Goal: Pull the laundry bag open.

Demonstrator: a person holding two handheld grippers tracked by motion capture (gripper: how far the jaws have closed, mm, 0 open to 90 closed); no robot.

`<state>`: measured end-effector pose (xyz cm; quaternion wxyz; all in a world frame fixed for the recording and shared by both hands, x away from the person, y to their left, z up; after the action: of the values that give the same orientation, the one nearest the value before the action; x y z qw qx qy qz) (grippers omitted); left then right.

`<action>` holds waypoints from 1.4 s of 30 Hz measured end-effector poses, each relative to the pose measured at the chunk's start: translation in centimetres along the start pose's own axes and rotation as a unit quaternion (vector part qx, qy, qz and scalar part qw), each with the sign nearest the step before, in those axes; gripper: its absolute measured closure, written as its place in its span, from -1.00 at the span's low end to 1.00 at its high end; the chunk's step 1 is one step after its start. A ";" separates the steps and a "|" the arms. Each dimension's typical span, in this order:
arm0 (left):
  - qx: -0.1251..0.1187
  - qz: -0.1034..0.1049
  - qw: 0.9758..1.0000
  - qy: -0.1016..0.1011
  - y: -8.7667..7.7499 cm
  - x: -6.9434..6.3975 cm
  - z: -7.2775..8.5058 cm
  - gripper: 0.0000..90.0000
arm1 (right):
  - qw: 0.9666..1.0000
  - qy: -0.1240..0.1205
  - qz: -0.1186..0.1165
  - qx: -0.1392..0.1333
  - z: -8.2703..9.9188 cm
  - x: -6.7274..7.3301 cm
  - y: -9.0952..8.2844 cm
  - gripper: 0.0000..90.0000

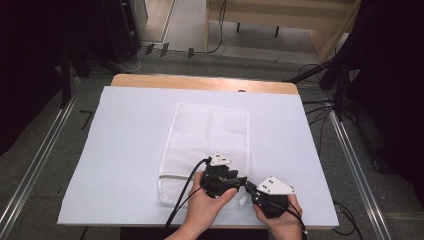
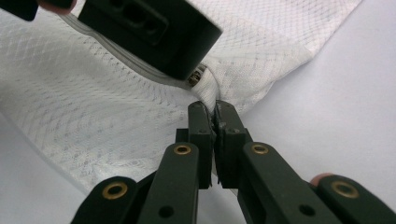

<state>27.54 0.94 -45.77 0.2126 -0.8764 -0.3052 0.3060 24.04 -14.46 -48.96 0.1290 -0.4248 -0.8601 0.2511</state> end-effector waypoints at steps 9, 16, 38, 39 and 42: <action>0.011 0.032 0.999 -0.016 0.1 0.2 0.9 0.47 | 1.000 0.008 0.002 -0.001 0.0 -0.3 -0.1 0.97; 0.009 0.044 0.999 -0.020 0.0 0.6 0.9 0.66 | 1.000 0.006 0.002 -0.002 0.0 -0.3 -0.1 0.97; 0.024 0.048 0.998 0.021 -0.2 1.5 1.2 0.94 | 1.000 -0.002 -0.005 -0.002 -0.4 0.0 -0.2 0.97; 0.024 0.048 0.998 0.022 -0.2 1.5 1.2 0.94 | 1.000 -0.002 -0.005 -0.002 -0.4 0.0 -0.2 0.97; 0.023 0.050 0.998 0.021 -0.2 1.6 1.2 0.94 | 1.000 -0.003 -0.005 -0.002 -0.5 0.0 -0.2 0.97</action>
<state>27.61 2.38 -47.16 0.2239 -0.8917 -0.2489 0.3047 24.10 -14.39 -48.46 0.1267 -0.4197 -0.8633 0.2499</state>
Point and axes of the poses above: each handheld gripper's, and its own axes: y roughly forward along the jaws, z roughly out of its underside, x roughly to its left, the point moved 3 cm from there along y, roughly forward along the jaws, and after that the axes turned 4 degrees about -x, right-handed, at the moved point
